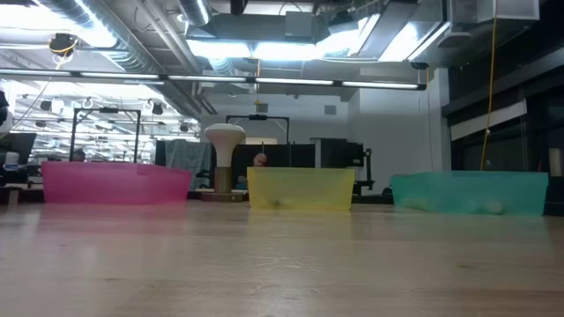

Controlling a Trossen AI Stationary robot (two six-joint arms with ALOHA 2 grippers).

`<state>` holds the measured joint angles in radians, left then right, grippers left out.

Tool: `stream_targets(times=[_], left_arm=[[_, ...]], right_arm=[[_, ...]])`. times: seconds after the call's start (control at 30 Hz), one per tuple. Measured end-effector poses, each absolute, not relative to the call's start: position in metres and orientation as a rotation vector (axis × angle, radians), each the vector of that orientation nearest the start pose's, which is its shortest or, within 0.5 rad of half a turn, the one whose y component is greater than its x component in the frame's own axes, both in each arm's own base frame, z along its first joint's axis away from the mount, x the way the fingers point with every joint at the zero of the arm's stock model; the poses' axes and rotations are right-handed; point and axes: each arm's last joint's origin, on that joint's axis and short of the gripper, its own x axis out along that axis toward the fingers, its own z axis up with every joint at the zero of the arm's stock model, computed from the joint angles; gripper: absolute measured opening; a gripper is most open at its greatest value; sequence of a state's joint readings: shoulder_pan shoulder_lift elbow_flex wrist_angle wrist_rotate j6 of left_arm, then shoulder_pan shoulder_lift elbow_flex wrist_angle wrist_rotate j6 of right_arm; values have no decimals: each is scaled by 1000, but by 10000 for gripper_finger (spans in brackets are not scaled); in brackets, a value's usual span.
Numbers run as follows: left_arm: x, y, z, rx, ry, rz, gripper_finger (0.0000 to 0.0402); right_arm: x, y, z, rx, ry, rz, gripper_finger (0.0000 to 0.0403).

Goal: Pick & Place Markers
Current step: Put the yellow pen from the blue bin into the red bin

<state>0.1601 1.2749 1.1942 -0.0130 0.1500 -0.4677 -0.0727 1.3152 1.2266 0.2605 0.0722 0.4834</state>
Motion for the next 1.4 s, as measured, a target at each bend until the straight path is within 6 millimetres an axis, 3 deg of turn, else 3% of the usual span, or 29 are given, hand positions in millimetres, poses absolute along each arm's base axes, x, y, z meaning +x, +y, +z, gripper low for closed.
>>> stream_targets(times=[0.2,0.37,0.7,0.87,1.4], left_arm=[[271,45,394,-459,83,82,22],[252,46,396,-435,125,215,22],[210,49,385,-476,284,651,22],[198,53,377,-502,324,839,22],[172,83,359,-527,521,1058,22]], right_arm=[[284,-28,416,437,-183,-280,208],[274,-27,419,415,-160,-295,198],[263,-26,419,415,-100,-305,189],[263,-26,419,417,-98,-305,189],[264,-25,416,471,-65,-260,189]])
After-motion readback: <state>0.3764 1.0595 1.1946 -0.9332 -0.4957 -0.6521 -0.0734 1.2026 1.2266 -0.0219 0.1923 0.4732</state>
